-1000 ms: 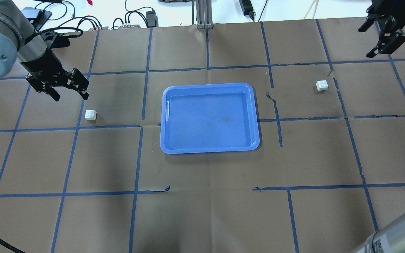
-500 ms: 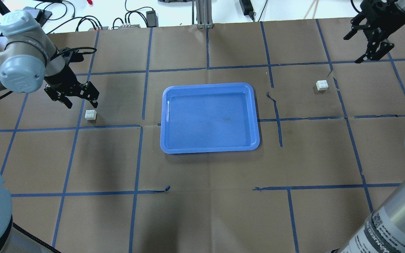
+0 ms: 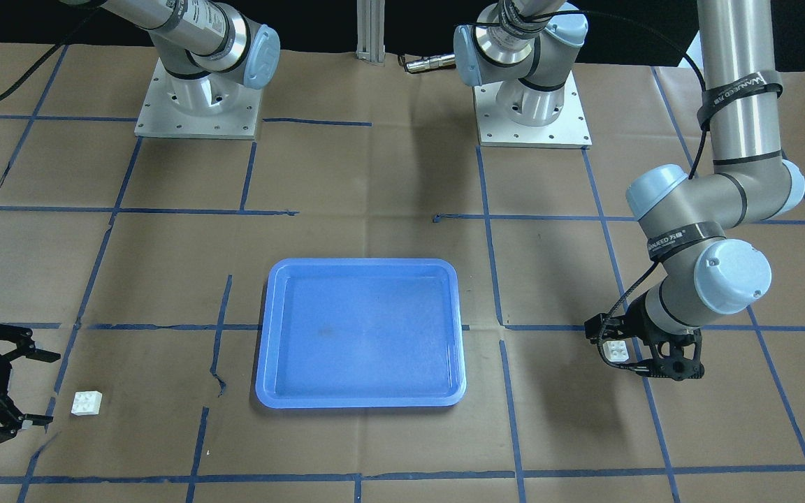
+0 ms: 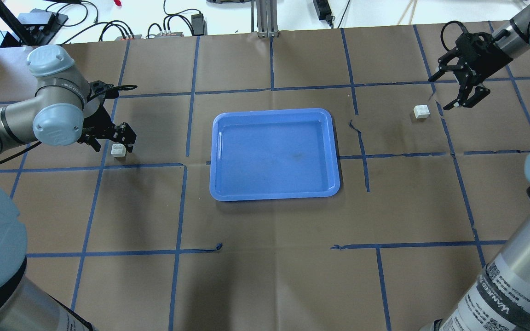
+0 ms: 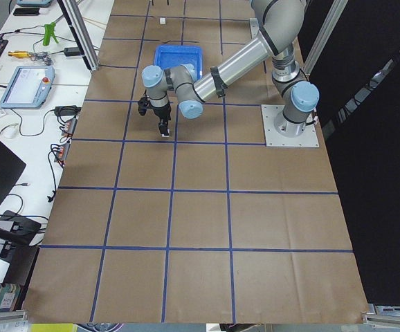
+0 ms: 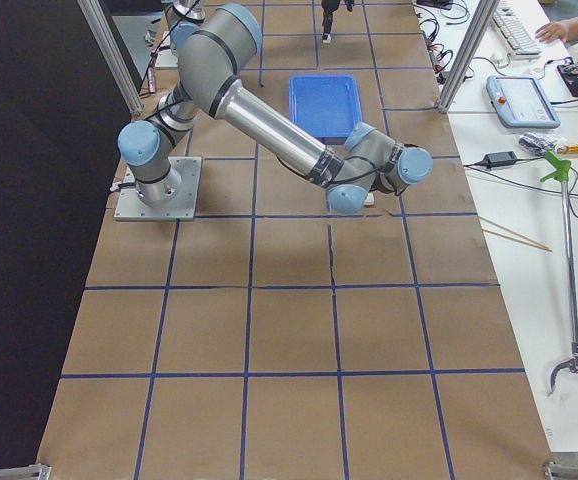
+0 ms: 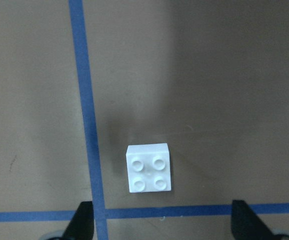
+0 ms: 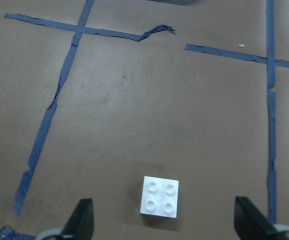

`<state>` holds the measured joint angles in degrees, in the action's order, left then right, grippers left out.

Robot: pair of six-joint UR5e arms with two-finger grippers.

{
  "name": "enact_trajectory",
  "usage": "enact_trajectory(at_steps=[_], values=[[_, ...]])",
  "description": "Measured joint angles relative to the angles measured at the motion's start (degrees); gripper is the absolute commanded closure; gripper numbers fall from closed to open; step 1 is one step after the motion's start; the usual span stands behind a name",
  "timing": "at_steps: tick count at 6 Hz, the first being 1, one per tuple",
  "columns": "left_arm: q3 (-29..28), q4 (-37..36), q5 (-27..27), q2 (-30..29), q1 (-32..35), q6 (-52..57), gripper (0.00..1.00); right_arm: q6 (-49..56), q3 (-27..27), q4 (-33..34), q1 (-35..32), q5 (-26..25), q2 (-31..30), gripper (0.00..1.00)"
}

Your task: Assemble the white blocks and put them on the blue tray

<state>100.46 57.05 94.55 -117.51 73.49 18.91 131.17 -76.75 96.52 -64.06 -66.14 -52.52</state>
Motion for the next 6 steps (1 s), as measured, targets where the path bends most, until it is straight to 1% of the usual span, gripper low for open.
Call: enact_trajectory(at_steps=[1,2,3,4,5,6], values=[[-0.3,-0.3,0.7,-0.7,0.0,-0.1,0.55,-0.1,-1.3,0.9,0.3,0.1,0.5,0.00],[-0.5,-0.3,0.6,-1.0,0.0,-0.5,0.55,-0.2,-1.7,2.5,0.8,1.5,1.3,0.00],[-0.3,-0.3,0.1,-1.3,0.0,-0.9,0.57,-0.2,-1.8,4.1,1.3,4.0,2.1,0.00],[0.0,-0.3,-0.1,-1.6,0.0,-1.1,0.72,-0.2,-1.9,4.8,1.6,5.3,3.0,0.00],[-0.2,-0.3,-0.2,-1.8,0.1,-1.1,0.81,-0.3,-1.9,5.0,1.6,5.8,3.9,0.00],[-0.7,-0.3,-0.2,-1.6,0.1,-1.1,0.84,-0.3,-2.0,5.1,1.6,5.9,4.6,0.00]])
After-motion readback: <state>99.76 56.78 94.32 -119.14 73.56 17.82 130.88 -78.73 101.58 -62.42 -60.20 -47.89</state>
